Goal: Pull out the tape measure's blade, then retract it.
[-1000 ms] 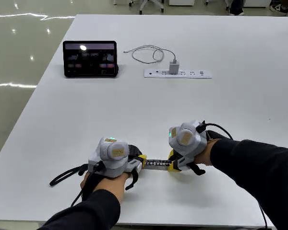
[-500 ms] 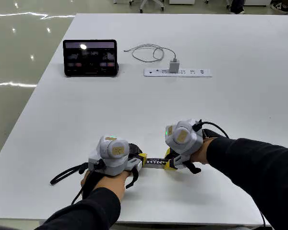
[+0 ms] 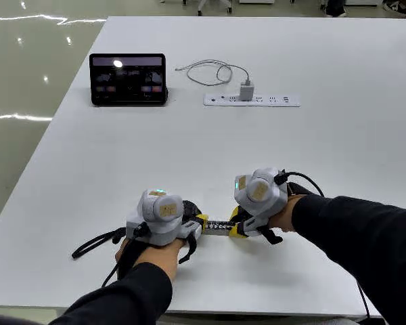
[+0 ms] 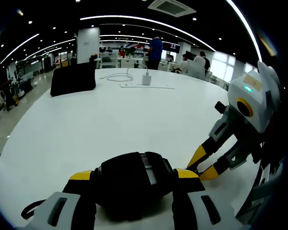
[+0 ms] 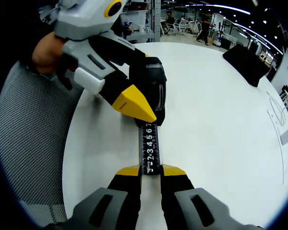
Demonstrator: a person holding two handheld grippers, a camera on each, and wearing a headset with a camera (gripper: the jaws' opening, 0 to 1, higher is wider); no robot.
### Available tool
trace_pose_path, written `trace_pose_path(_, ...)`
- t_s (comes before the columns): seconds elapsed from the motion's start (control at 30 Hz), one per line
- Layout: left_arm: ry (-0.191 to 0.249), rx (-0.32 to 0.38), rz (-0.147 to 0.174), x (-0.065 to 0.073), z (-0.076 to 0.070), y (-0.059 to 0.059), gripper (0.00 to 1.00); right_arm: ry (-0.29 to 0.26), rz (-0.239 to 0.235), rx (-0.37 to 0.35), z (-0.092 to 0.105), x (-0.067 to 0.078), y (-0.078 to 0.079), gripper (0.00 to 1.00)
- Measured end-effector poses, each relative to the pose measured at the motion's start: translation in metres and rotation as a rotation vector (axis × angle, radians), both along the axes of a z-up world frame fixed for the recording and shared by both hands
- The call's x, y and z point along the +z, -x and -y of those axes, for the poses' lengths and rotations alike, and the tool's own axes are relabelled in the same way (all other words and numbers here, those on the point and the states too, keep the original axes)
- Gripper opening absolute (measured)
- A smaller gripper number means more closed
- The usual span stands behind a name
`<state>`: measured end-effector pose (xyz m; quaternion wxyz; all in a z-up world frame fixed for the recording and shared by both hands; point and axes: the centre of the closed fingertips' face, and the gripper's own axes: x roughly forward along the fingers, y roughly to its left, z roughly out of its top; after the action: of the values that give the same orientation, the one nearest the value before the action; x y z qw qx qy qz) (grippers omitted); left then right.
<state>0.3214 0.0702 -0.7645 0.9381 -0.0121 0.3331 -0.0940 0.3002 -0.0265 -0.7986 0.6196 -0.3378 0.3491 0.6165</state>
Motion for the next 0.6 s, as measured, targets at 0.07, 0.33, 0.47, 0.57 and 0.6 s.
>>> trace_pose_path(0.07,0.001,0.000,-0.001,0.0000,0.0002,0.0002,0.60,-0.002,-0.002,0.000,-0.0007,0.0001,0.0000,0.10)
trace_pose_path(0.33,0.006,0.003,0.000,0.0002,0.0009,0.0007,0.60,-0.007,-0.007,0.003,-0.0062,-0.0005,0.0010,0.10)
trace_pose_path(0.47,0.008,0.004,-0.001,0.0005,0.0011,0.0009,0.60,-0.006,-0.007,0.002,-0.0070,-0.0003,0.0015,0.10)
trace_pose_path(0.57,0.008,0.003,-0.002,0.0006,0.0012,0.0008,0.60,-0.008,-0.011,-0.009,-0.0083,-0.0003,0.0012,0.11)
trace_pose_path(0.6,0.008,0.004,-0.002,0.0007,0.0014,0.0010,0.60,-0.010,-0.011,-0.011,-0.0088,0.0001,0.0013,0.11)
